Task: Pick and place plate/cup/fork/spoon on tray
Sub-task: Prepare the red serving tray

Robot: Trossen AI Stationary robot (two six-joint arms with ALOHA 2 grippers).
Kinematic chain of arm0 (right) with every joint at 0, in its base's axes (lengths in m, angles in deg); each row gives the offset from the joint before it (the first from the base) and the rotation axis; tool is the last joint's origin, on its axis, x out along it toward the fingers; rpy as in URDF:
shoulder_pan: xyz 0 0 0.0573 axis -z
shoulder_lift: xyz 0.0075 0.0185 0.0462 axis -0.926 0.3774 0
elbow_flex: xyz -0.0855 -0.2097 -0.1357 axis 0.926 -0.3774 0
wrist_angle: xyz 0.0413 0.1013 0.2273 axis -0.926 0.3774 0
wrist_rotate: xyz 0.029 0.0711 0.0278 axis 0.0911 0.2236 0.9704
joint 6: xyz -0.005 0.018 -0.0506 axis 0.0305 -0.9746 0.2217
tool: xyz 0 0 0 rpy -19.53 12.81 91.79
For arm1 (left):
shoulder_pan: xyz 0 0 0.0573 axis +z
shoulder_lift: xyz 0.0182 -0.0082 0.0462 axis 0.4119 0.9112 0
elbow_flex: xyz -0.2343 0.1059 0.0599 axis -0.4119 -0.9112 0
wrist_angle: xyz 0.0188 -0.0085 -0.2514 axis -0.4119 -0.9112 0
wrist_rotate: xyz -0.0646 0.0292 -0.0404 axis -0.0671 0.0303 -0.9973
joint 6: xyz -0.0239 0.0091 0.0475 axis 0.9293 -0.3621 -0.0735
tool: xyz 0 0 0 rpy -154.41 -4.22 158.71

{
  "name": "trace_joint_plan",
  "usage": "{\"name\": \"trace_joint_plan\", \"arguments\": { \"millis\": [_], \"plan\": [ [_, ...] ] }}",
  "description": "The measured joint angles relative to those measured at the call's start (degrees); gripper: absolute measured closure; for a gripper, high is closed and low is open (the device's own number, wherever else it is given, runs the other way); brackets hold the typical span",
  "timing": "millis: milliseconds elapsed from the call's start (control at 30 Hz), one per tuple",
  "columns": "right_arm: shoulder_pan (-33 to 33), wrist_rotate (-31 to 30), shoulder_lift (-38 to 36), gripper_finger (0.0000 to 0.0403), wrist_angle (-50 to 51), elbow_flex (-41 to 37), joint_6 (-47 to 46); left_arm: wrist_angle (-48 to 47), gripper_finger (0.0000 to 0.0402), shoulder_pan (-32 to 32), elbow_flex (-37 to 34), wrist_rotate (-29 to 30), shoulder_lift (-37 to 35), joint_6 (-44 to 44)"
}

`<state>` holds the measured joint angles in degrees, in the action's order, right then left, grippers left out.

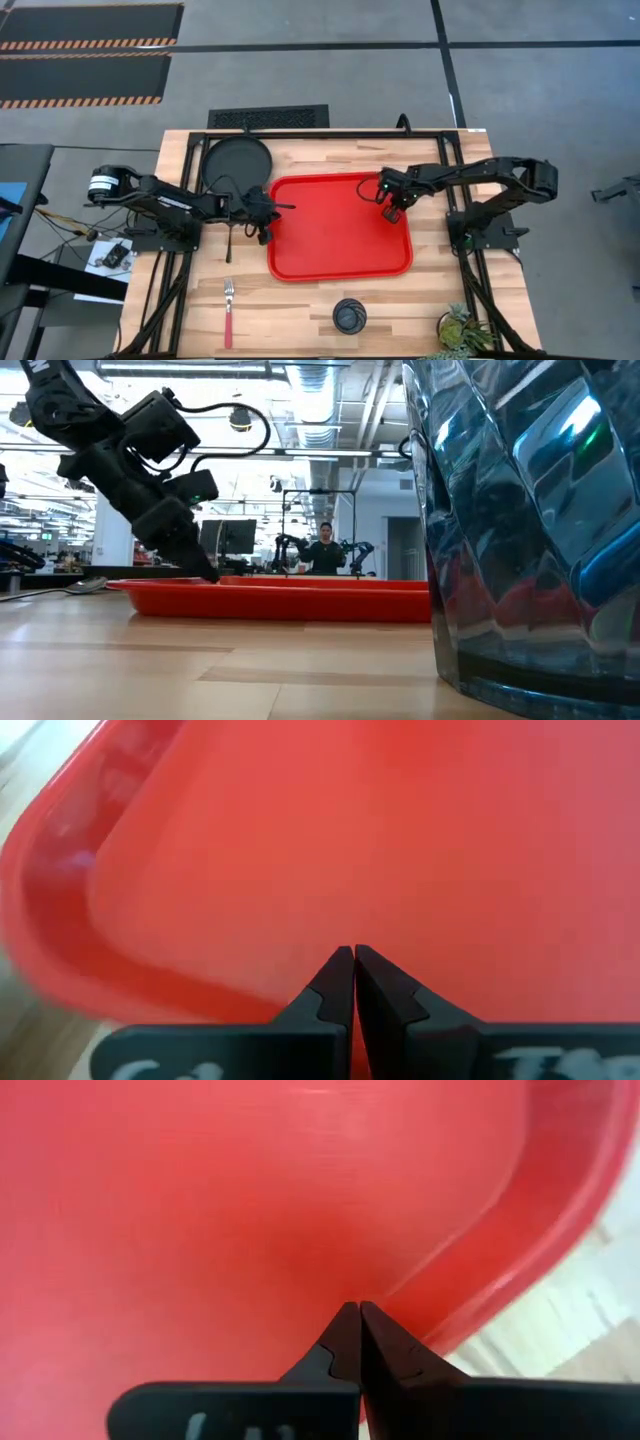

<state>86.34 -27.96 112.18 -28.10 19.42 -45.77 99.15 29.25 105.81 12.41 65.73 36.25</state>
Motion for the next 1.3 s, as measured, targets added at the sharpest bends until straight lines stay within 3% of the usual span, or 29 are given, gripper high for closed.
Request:
{"name": "trace_joint_plan", "arguments": {
  "millis": [333,667,1300],
  "plan": [
    [-3.0,0.4,0.0,0.039,3.1,0.0,-2.7,-3.6,0.0401,0.0,0.2,4.6,-0.2,0.3],
    [-5.8,2.4,0.0,0.039,3.9,0.0,-4.9,-3.9,0.0401,0.0,0.1,5.2,-0.2,0.8],
    [-3.7,-0.1,0.0,0.039,3.2,0.0,-1.4,-4.4,0.0401,-1.5,0.1,6.3,-0.2,3.9]
  ]
}}
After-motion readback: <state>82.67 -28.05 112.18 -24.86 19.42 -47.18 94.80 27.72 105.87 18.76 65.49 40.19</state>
